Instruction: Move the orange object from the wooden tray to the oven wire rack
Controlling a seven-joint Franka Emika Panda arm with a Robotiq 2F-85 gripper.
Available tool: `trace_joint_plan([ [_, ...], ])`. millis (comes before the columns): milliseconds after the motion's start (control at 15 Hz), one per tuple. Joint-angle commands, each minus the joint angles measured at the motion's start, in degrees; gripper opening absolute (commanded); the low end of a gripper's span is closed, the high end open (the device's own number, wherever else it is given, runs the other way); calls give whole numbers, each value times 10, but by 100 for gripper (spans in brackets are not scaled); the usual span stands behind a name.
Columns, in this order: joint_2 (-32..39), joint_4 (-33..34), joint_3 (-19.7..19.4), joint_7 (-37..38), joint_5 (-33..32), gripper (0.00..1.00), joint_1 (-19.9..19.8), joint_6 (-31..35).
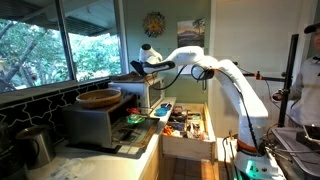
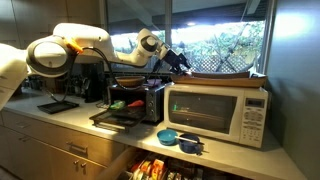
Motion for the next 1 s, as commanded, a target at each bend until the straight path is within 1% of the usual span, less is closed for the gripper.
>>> trace_joint_plan([
  [0,4,-14,-4,18,-4,33,1,17],
  [267,4,-14,-6,22,-5,2,1,22],
  [400,4,-9,-8,29,-6,0,1,30],
  [533,0,-1,-14,43,-9,2,3,43],
  [667,-4,5,-17,53,-9,1,3,51],
  [933,-36,17,-31,65,-18,2,7,66],
])
